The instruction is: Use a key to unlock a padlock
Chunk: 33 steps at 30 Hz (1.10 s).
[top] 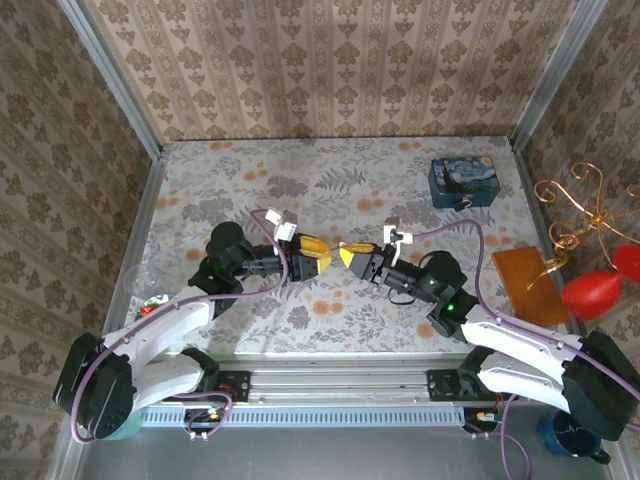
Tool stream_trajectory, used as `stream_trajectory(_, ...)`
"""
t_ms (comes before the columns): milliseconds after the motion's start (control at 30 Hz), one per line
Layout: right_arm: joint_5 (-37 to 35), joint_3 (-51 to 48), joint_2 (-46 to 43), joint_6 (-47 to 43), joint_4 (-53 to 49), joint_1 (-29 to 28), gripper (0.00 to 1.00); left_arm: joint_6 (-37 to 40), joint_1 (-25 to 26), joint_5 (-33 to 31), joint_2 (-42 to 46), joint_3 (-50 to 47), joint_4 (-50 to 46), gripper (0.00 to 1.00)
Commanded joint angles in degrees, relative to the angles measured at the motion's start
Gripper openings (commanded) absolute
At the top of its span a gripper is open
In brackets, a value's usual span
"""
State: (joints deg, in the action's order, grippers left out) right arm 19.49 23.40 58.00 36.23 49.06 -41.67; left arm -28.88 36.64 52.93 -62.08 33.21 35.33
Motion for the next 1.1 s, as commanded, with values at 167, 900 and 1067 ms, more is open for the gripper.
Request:
stream_trajectory(167,-0.37,1.49,-1.42,0.14,-0.70,-1.11,0.00,0.83,-0.43,-1.37,0.47,2.45,0.03,0.40)
stream_trajectory(900,-0.06,2.62,0.89,0.76,2.17,-1.47,0.00,2.03,1.67,2.62,-0.76,3.61,-2.21,0.31)
stream_trajectory(1067,-0.23,2.71,0.89,0.51,1.68,-1.66,0.00,2.74,2.02,2.73,-0.78,4.01,-3.03,0.24)
